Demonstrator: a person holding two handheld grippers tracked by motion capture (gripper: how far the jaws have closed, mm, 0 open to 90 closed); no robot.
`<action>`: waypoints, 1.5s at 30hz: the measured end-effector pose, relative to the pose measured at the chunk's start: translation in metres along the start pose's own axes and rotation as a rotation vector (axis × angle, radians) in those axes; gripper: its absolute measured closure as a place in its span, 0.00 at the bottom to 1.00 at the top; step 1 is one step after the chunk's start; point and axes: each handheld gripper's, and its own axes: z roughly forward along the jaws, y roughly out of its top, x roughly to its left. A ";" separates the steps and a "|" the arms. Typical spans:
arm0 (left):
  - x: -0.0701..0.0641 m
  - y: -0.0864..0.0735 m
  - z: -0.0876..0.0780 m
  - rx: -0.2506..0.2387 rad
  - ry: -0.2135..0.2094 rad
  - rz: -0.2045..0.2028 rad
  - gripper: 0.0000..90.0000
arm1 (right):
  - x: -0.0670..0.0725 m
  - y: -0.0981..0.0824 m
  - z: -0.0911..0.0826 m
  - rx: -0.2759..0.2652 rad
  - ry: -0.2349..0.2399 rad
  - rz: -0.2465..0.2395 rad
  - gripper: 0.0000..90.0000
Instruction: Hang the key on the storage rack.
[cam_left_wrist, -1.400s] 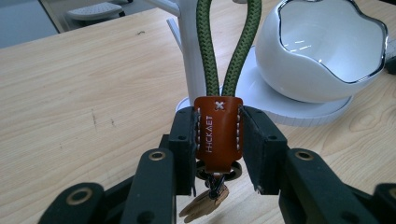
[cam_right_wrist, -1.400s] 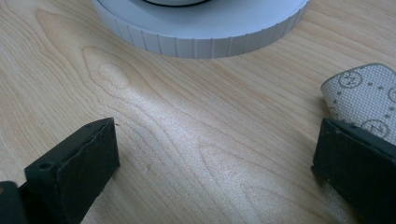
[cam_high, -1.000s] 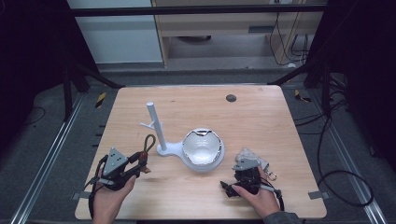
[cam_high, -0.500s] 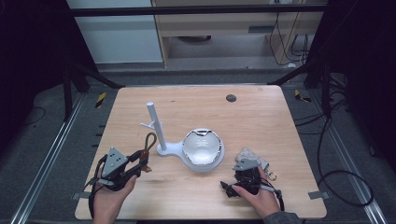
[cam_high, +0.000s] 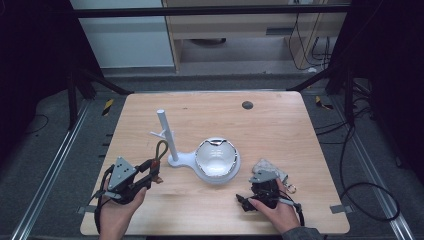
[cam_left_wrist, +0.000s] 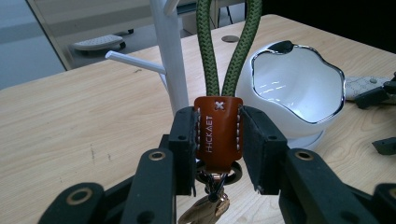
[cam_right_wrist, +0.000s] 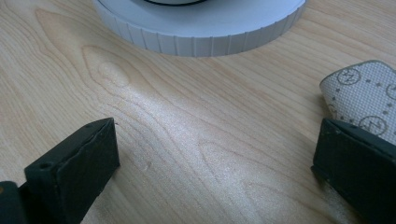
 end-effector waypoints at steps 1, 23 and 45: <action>0.000 0.001 0.000 -0.002 0.000 0.002 0.73 | 0.000 0.000 0.000 0.000 0.000 0.000 0.00; 0.011 0.011 0.010 -0.016 0.037 -0.033 0.73 | 0.000 0.000 0.000 -0.001 0.000 -0.003 0.00; 0.020 0.007 0.034 0.019 0.054 -0.068 0.73 | 0.000 -0.001 -0.001 -0.002 0.003 -0.001 0.00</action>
